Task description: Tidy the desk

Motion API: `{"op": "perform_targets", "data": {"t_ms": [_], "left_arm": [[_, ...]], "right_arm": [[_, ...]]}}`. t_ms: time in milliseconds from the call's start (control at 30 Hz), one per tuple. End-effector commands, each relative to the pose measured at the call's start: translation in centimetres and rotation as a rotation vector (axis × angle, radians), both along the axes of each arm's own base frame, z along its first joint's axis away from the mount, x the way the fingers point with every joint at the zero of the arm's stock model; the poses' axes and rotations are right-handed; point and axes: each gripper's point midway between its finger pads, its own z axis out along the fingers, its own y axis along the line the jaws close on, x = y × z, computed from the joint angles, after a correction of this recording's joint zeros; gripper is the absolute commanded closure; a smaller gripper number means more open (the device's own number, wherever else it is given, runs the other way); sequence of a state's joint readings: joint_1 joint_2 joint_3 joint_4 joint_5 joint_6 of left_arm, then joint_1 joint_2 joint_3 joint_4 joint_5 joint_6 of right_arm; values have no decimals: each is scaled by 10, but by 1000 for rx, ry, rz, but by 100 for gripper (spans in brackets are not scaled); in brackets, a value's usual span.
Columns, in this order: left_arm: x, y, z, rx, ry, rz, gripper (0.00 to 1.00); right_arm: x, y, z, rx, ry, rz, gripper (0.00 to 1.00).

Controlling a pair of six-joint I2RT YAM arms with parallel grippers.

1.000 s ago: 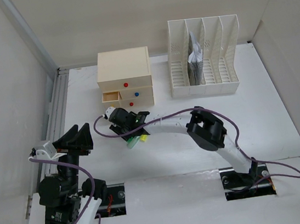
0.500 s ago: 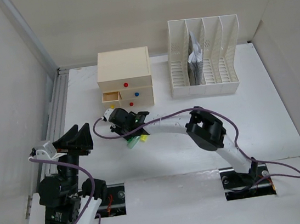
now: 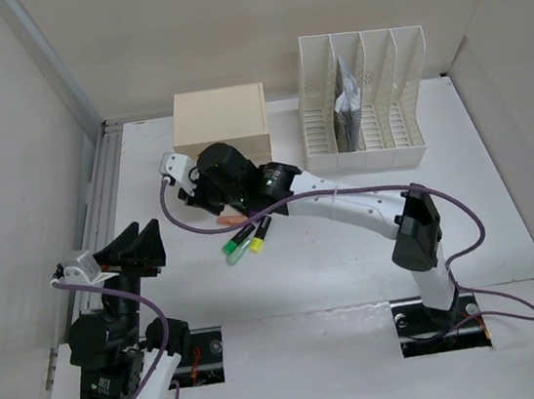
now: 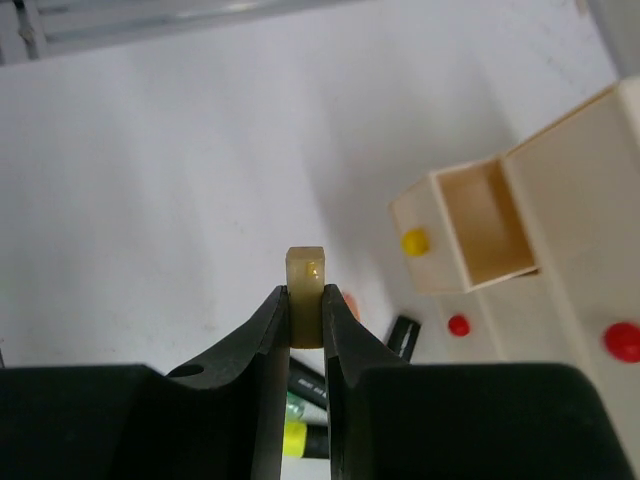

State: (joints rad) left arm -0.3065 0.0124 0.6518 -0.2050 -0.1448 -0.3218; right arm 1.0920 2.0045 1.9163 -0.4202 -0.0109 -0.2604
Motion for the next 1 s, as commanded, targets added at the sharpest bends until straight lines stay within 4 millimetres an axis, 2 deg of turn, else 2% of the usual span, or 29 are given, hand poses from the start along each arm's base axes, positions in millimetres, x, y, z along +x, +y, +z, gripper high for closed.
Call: {"op": "perform_targets", "data": {"t_ms": [0,67,100,200,233,267,367,400,433,467,533,567,600,767,833,933,967], "left_arm": [[-25,9,27,-35,-144,7,54],[-25,9,27,-35,-144,7,54],[-25,9,27,-35,-144,7,54],[-25,9,27,-35,-144,7,54],[-25,9,27,-35,-144,7,54],[-25,9,27,-35,-144,7,54],[-25,11,27,-38,-143,15,54],[-25,11,27,-38,-143,15,54],[-25,11,27,-38,-143,15,54],[-25,11,27,-38,-143,15,54],[-25,11,27,-38,-143,15,54],[-25,11,27,-38,-143,15,54],[-25,11,27,-38,-143,15,54],[-25,11,27,-38,-143,15,54],[-25,11,27,-38,-143,15,54],[-25,11,27,-38,-143,15,54],[-25,11,27,-38,-143,15,54]], "right_arm": [[11,-1,40,50,-80,62,100],[18,0,45,49,-110,44,100],[21,0,57,62,-140,37,100],[34,3,53,33,-183,8,100],[39,4,57,33,-207,-2,100],[43,6,49,18,-207,-15,100],[65,5,43,3,-238,-58,100],[71,2,48,12,-244,-70,100],[73,5,41,7,-241,-70,100],[79,3,47,19,-253,-89,100],[87,2,34,-2,-242,-97,100],[92,0,40,13,-251,-108,100],[93,1,34,5,-246,-107,100],[107,-4,33,4,-261,-133,100],[108,-3,28,-4,-257,-132,100],[110,-3,30,2,-264,-141,100],[110,-2,23,-8,-259,-140,100]]}}
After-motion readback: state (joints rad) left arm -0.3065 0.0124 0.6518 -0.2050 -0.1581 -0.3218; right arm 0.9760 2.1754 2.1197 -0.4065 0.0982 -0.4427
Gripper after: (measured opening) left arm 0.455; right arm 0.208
